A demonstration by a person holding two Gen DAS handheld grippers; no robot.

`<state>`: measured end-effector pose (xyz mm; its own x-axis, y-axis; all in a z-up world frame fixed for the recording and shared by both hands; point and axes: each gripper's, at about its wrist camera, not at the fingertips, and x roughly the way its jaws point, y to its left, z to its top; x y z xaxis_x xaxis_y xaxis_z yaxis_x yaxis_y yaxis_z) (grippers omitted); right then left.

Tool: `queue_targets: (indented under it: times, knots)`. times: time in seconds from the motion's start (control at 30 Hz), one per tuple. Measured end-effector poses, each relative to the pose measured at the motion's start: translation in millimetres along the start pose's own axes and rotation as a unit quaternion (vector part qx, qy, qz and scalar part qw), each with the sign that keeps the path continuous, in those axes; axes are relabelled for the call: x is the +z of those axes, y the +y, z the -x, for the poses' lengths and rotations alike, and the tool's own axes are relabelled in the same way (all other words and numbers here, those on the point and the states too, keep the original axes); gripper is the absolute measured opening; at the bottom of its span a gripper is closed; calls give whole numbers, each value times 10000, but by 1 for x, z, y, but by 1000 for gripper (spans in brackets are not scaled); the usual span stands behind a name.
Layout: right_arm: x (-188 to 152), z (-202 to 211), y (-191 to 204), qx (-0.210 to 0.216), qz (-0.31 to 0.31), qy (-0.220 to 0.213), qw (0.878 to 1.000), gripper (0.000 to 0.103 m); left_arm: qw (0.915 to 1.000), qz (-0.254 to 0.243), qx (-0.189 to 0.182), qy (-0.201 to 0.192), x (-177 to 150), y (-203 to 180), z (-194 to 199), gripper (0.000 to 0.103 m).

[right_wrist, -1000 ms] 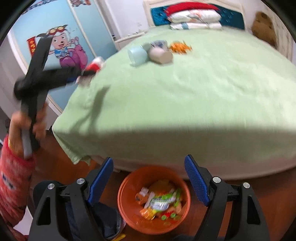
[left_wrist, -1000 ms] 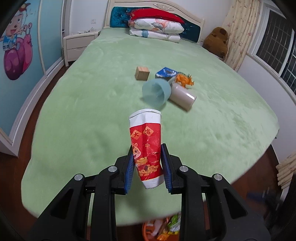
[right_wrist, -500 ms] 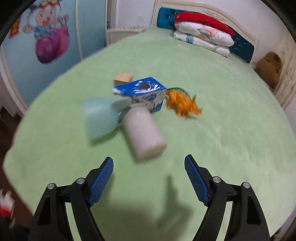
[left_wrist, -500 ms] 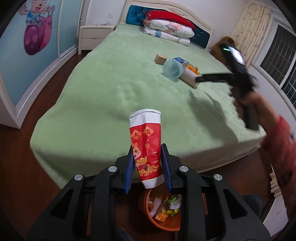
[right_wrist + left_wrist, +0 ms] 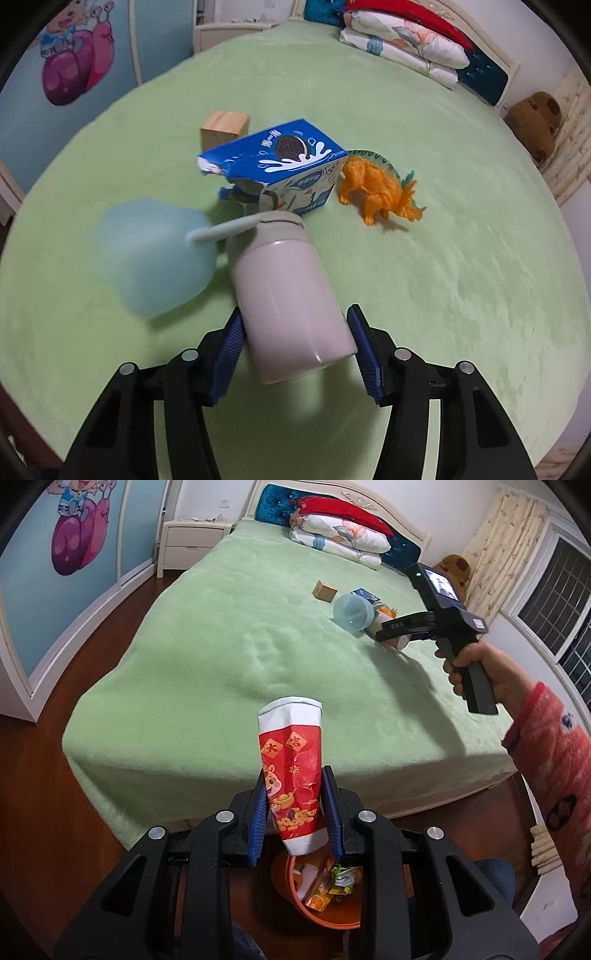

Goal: Collect trash
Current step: 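Grasp the white mug with the right gripper while the left gripper holds the red cup, then carry red cup and white mug over the orange bucket and open both grippers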

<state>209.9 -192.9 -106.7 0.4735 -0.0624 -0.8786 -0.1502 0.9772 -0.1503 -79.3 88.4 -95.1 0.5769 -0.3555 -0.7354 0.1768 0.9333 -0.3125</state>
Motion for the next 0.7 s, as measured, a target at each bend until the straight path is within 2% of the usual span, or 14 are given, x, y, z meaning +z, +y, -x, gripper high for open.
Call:
queue_targets:
  times: [0.2,0.47,0.7]
  knots:
    - [-35,31,-6,349,-119,-249,9990,51,9999,-53,-104,20,-2,-10,-5,27]
    - [-107,97,-15,931,-172,-673,9932,48,9993,-290,-203,82,-8,-35,-9,27]
    - [-166,137,-12,1366,-11,-769,9876,48,9977,-537,-358,209,-17,-58,-12,27]
